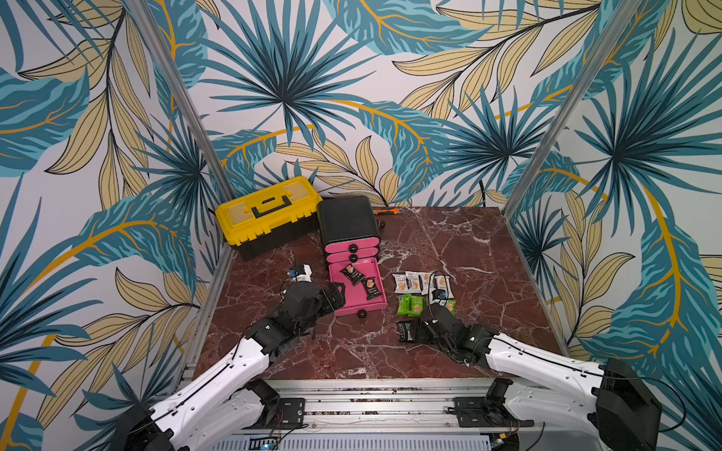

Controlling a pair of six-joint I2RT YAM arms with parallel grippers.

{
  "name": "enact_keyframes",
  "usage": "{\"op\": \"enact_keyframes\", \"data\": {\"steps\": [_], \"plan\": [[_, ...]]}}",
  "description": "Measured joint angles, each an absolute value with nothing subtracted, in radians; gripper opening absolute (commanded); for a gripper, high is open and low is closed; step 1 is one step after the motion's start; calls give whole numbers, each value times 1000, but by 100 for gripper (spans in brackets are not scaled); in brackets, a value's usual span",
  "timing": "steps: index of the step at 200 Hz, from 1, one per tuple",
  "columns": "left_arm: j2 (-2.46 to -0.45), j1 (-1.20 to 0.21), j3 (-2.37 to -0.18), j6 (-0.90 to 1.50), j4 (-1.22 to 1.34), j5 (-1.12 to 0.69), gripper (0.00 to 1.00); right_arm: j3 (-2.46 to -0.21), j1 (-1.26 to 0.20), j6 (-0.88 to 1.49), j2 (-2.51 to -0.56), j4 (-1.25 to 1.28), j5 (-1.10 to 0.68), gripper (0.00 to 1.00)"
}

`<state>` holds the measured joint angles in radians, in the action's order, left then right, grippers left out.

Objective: Take the cookies out of the drawer
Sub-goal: Place the cookie at the center of the board.

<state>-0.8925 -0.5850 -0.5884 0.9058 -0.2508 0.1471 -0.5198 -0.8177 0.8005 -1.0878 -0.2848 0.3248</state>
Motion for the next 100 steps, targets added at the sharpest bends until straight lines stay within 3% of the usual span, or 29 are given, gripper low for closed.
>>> {"op": "enact_keyframes", "data": {"steps": [100], "plan": [[-946, -450, -587, 858, -261, 8, 100, -665, -818, 738, -1118, -240, 241, 77]]}}
